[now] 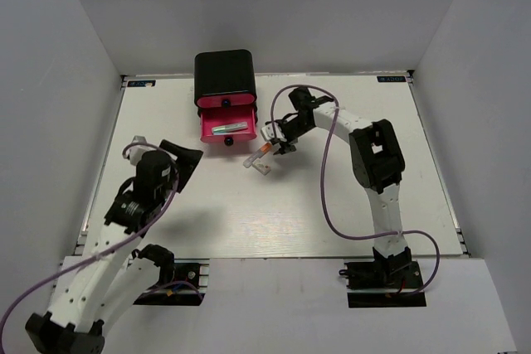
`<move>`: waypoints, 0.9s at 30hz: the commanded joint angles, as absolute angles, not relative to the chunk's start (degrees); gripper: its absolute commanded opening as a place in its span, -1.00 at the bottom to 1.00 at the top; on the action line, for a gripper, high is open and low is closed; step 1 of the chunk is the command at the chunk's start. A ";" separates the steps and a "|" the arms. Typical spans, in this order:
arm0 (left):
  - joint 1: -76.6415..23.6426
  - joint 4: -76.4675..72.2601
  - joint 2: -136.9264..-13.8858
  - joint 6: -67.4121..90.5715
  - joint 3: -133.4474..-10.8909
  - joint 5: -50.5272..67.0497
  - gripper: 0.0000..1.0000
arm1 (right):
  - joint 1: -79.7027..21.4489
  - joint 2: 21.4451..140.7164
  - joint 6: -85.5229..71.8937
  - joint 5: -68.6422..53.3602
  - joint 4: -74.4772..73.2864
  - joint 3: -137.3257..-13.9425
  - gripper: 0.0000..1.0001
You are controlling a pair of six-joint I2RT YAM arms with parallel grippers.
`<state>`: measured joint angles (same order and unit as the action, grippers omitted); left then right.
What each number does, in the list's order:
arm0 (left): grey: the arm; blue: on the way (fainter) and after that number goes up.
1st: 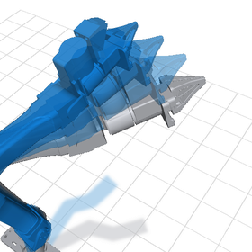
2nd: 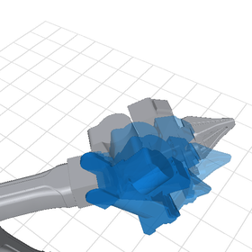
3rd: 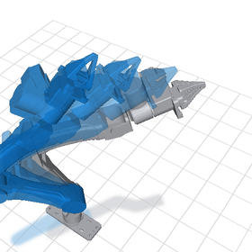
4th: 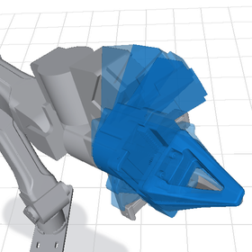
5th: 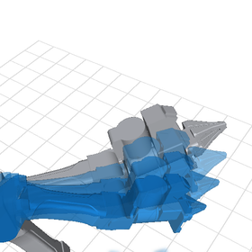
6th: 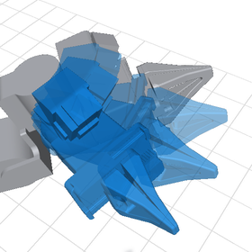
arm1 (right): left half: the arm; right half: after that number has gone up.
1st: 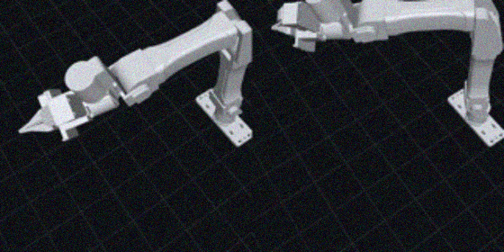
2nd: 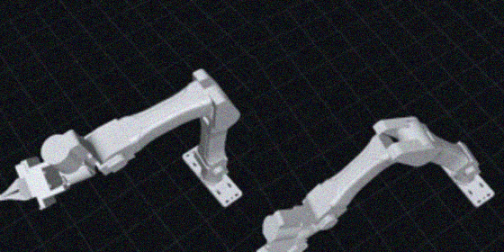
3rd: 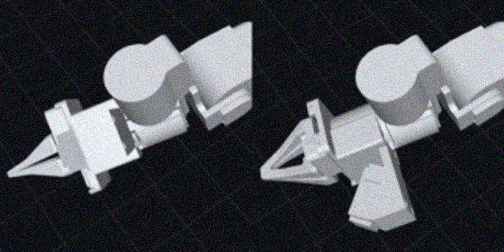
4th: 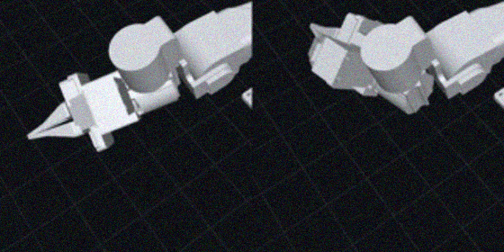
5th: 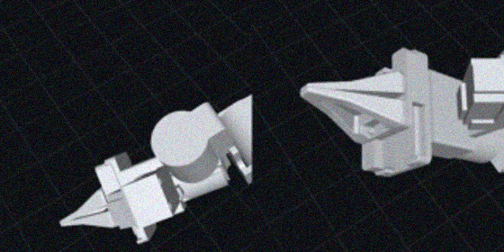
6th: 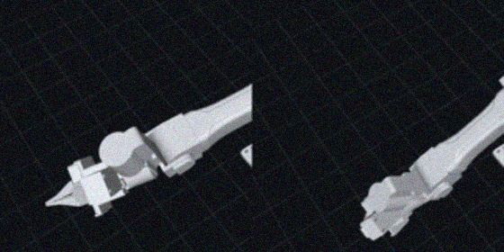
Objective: Sort the stationery into containers
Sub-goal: Pick up the pen from the center of the board.
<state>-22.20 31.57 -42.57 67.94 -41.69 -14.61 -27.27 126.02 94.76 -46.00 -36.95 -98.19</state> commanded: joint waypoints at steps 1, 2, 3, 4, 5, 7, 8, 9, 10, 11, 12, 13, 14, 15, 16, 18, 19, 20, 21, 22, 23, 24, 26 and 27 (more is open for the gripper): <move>-21.88 38.57 -35.96 68.02 -38.86 -16.08 0.57 | -28.74 127.44 97.56 -45.62 -42.27 -100.55 0.36; -21.88 39.28 -32.99 68.03 -38.33 -16.08 0.57 | -29.09 128.05 97.38 -45.27 -42.10 -100.55 0.36; -21.88 39.90 -31.83 68.81 -38.32 -16.61 0.57 | -29.09 128.75 97.12 -45.18 -42.10 -100.89 0.36; -21.88 40.86 -30.77 68.82 -37.71 -17.13 0.57 | -29.44 128.76 96.42 -45.00 -41.93 -100.90 0.33; -21.88 40.87 -30.07 69.34 -37.71 -17.14 0.57 | -29.62 129.11 95.98 -44.65 -41.66 -101.07 0.33; -21.88 42.18 -29.53 69.35 -37.71 -17.14 0.57 | -29.79 129.72 93.62 -44.47 -40.17 -100.99 0.33; -21.88 42.19 -29.53 69.35 -37.71 -17.14 0.57 | -30.06 129.90 92.91 -44.39 -39.21 -101.25 0.33; -21.88 42.71 -29.53 69.35 -38.31 -17.14 0.59 | -30.32 130.42 91.86 -44.56 -38.85 -101.51 0.33; -21.88 42.71 -30.05 69.35 -38.32 -17.14 0.59 | -30.15 130.78 90.54 -44.39 -38.76 -101.77 0.33; -21.88 43.24 -30.75 68.82 -38.93 -17.14 0.59 | -30.41 131.04 89.66 -44.56 -37.98 -102.13 0.33; -21.88 43.24 -30.76 68.82 -39.46 -17.14 0.59 | -30.32 131.39 89.56 -44.65 -38.14 -102.48 0.33; -21.88 43.76 -31.46 68.82 -39.46 -17.14 0.59 | -30.50 131.40 89.56 -44.65 -38.06 -102.65 0.33; -21.88 43.77 -31.46 68.30 -39.46 -17.14 0.59 | -30.32 131.48 88.95 -44.74 -37.62 -102.48 0.33; -21.88 43.77 -31.46 68.29 -39.46 -16.62 0.59 | -30.58 131.57 88.34 -44.74 -37.27 -102.48 0.33; -21.88 43.77 -31.46 68.29 -39.46 -16.61 0.59 | -30.59 131.57 88.33 -44.74 -37.27 -102.48 0.33; -21.88 43.77 -31.46 68.29 -39.46 -16.09 0.59 | -30.67 131.83 88.07 -44.47 -36.83 -102.83 0.33; -21.88 43.77 -31.46 68.29 -39.46 -16.08 0.59 | -30.76 132.01 87.98 -44.39 -36.48 -102.74 0.33; -21.88 43.77 -30.94 68.29 -39.46 -16.08 0.59 | -30.67 131.92 88.24 -44.38 -36.47 -102.83 0.33; -21.88 43.77 -30.94 68.29 -39.46 -15.56 0.59 | -30.59 131.92 88.16 -45.08 -36.30 -102.92 0.33; -21.88 43.77 -30.94 68.29 -39.46 -15.56 0.59 | -30.50 131.58 88.15 -45.26 -36.04 -102.75 0.33; -21.88 43.77 -30.94 68.29 -39.46 -15.56 0.59 | -30.59 131.66 87.72 -44.83 -35.60 -102.57 0.33; -21.88 44.38 -30.94 68.29 -39.46 -15.56 0.59 | -30.59 131.49 87.45 -44.56 -34.46 -102.39 0.33; -21.88 44.38 -30.94 68.29 -39.46 -15.56 0.59 | -30.59 132.88 87.02 -42.99 -34.10 -103.35 0.33; -21.88 44.38 -30.94 68.81 -39.46 -15.03 0.59 | -30.85 133.33 86.14 -42.63 -34.10 -103.97 0.33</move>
<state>-22.20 43.51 -31.29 68.93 -38.20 -15.75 -30.44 131.20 87.77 -43.97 -35.83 -101.30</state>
